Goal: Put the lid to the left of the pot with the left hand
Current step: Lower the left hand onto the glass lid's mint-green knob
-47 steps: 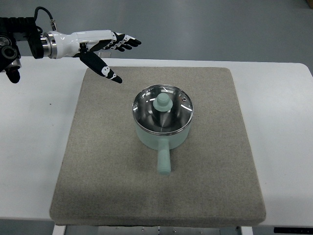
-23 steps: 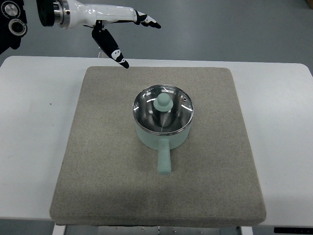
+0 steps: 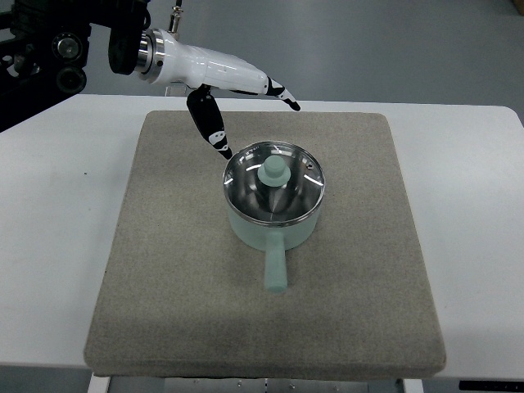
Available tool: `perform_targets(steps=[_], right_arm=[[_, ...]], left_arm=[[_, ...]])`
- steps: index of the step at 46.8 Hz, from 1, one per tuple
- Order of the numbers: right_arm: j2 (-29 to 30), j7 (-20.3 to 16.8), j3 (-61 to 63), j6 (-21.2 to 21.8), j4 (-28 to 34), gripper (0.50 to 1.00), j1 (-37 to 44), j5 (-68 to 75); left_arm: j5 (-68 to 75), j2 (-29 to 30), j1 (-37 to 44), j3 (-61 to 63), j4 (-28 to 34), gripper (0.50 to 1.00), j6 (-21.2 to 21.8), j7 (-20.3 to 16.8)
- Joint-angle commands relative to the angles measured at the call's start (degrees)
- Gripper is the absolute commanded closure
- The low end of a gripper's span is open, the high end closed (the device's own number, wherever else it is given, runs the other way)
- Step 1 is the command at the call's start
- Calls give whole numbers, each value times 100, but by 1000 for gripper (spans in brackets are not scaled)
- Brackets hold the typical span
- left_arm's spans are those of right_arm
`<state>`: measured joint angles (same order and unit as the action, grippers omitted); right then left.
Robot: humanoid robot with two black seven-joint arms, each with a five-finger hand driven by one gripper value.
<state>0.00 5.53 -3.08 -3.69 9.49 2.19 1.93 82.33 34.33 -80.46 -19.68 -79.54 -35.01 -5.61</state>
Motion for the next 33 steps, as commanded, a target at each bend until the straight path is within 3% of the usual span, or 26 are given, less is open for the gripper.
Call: perform_targets(steps=[1, 11, 33], right_arm=[[0, 0, 0, 0, 0, 579, 0, 0], [0, 0, 0, 0, 0, 579, 0, 0], [0, 0, 0, 0, 0, 579, 0, 0]], left_arm=[[81, -119, -93, 104, 26, 506, 1, -2], [863, -338, -75, 342, 53, 506, 1, -2], [890, -638, -23, 351, 194, 506, 1, 7]])
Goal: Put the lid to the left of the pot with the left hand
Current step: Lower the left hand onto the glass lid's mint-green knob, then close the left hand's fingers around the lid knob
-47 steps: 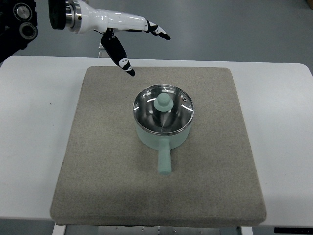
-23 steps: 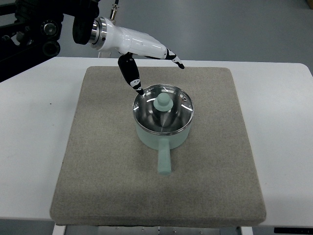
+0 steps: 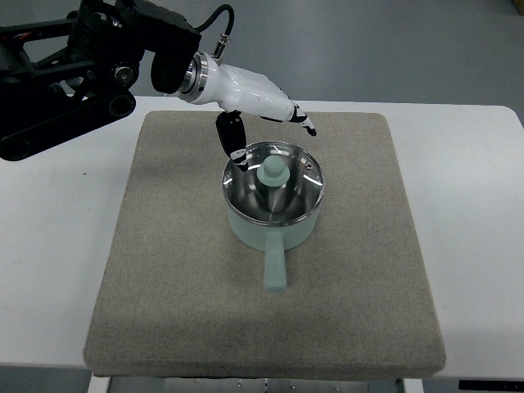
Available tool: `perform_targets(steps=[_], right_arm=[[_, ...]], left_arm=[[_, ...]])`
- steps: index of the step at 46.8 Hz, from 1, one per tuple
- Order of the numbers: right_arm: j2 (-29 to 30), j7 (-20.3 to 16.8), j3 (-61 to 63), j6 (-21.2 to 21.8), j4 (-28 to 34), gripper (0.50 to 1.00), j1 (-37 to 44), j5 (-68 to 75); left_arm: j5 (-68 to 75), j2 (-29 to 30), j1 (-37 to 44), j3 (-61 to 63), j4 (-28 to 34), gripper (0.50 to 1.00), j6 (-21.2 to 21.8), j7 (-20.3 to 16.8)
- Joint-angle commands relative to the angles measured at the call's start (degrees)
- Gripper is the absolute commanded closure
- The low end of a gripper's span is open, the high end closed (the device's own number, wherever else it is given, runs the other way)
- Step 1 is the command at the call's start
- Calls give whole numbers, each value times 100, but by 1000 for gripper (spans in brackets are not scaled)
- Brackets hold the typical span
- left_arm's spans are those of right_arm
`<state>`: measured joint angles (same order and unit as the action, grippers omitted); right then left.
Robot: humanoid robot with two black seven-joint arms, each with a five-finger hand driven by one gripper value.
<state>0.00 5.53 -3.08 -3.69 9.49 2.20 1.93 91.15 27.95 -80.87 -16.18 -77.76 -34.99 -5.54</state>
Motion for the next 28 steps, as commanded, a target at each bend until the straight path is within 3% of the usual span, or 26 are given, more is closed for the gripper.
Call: perform_targets(steps=[1, 19, 28], right_arm=[[0, 0, 0, 0, 0, 579, 0, 0], [0, 0, 0, 0, 0, 579, 0, 0], [0, 0, 0, 0, 0, 579, 0, 0]], left_arm=[[8, 0, 18, 10, 24, 508, -1, 0], [16, -246, 264, 115, 121, 521, -1, 9], [236, -255, 264, 106, 121, 561, -1, 9]])
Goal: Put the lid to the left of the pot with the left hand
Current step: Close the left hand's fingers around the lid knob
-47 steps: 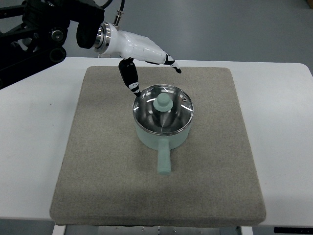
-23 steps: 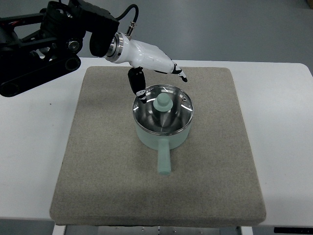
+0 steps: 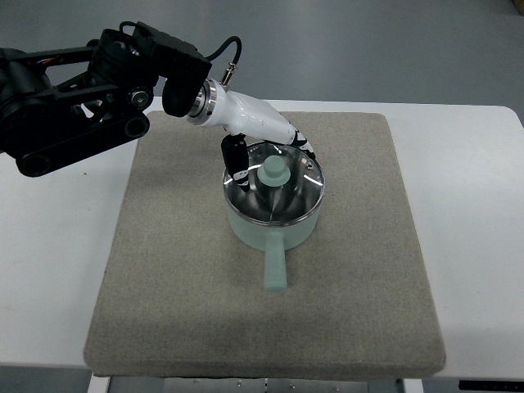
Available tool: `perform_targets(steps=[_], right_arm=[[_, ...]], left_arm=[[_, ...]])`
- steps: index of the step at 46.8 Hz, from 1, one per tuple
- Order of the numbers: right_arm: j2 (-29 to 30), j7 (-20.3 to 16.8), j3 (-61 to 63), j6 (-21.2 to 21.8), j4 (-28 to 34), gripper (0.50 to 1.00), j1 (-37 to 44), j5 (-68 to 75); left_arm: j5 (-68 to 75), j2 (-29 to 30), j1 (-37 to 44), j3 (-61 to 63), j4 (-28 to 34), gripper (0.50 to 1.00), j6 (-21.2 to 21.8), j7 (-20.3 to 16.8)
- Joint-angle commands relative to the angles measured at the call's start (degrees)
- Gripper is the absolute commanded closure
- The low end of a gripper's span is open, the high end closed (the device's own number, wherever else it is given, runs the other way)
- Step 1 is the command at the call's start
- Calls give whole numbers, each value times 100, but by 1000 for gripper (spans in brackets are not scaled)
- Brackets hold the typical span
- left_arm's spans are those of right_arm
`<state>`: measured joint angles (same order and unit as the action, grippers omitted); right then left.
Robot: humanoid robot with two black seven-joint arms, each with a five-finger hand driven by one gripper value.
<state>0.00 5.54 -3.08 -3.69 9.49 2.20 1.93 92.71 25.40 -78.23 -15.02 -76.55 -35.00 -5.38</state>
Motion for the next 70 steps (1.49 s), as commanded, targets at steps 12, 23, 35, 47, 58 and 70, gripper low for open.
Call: perform_targets(steps=[12, 23, 35, 47, 58, 70], right_arm=[[0, 0, 0, 0, 0, 579, 0, 0], [0, 0, 0, 0, 0, 579, 0, 0], [0, 0, 0, 0, 0, 579, 0, 0], [0, 0, 0, 0, 0, 579, 0, 0], [0, 0, 0, 0, 0, 579, 0, 0], [0, 0, 0, 0, 0, 579, 0, 0]], left_arm=[[168, -9, -8, -9, 0, 675, 0, -7], [186, -9, -8, -9, 0, 724, 0, -7], [204, -97, 0, -18, 0, 763, 0, 2], [204, -115, 9, -18, 0, 793, 0, 2], [239, -115, 9, -44, 0, 797, 0, 2], [327, -106, 0, -62, -9, 827, 0, 2]])
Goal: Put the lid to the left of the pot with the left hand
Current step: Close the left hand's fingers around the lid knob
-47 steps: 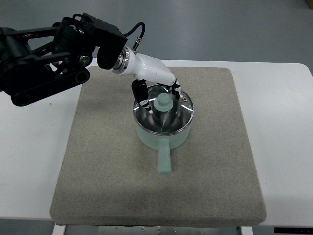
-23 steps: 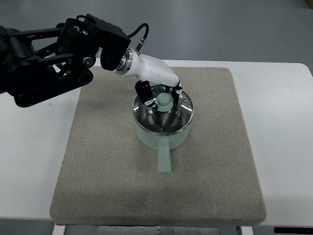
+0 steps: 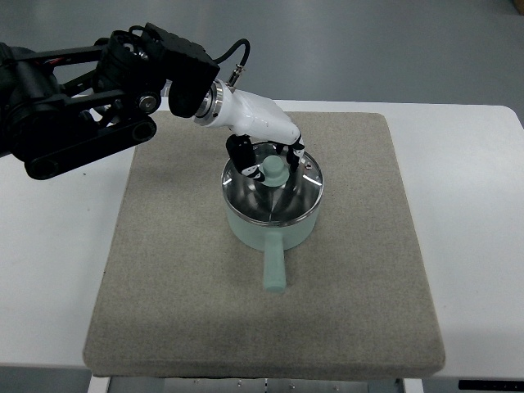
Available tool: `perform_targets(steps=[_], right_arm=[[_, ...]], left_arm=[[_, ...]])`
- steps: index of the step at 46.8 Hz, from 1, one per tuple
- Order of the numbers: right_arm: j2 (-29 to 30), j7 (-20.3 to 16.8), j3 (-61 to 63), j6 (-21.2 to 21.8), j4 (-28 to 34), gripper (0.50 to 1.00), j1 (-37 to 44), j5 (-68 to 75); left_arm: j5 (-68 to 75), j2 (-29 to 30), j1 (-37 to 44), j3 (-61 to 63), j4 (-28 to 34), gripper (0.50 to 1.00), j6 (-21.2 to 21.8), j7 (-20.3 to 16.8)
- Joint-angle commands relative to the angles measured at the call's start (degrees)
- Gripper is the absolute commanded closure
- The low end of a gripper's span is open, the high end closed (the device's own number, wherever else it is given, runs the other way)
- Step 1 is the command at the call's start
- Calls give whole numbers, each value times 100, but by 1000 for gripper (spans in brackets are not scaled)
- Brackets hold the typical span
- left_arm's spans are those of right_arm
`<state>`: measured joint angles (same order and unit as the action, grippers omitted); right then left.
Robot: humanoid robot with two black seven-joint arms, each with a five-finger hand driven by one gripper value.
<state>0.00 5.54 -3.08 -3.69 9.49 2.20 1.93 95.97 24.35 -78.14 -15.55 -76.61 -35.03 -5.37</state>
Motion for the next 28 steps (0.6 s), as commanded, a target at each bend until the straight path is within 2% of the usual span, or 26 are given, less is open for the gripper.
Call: perform_targets(steps=[1, 6, 10, 14, 18, 21, 28], right_arm=[[0, 0, 0, 0, 0, 579, 0, 0], [0, 0, 0, 0, 0, 579, 0, 0], [0, 0, 0, 0, 0, 579, 0, 0], [0, 0, 0, 0, 0, 579, 0, 0], [0, 0, 0, 0, 0, 579, 0, 0], [0, 0, 0, 0, 0, 579, 0, 0], [0, 0, 0, 0, 0, 579, 0, 0]], left_arm=[[0, 0, -9, -9, -3, 827, 3, 0], [0, 0, -9, -9, -12, 832, 3, 0], [0, 0, -9, -9, -12, 909, 3, 0], [9, 0, -9, -18, -12, 917, 3, 0], [9, 0, -9, -18, -12, 982, 3, 0], [9, 0, -9, -18, -12, 1000, 3, 0], [229, -9, -17, -27, -12, 1000, 3, 0]])
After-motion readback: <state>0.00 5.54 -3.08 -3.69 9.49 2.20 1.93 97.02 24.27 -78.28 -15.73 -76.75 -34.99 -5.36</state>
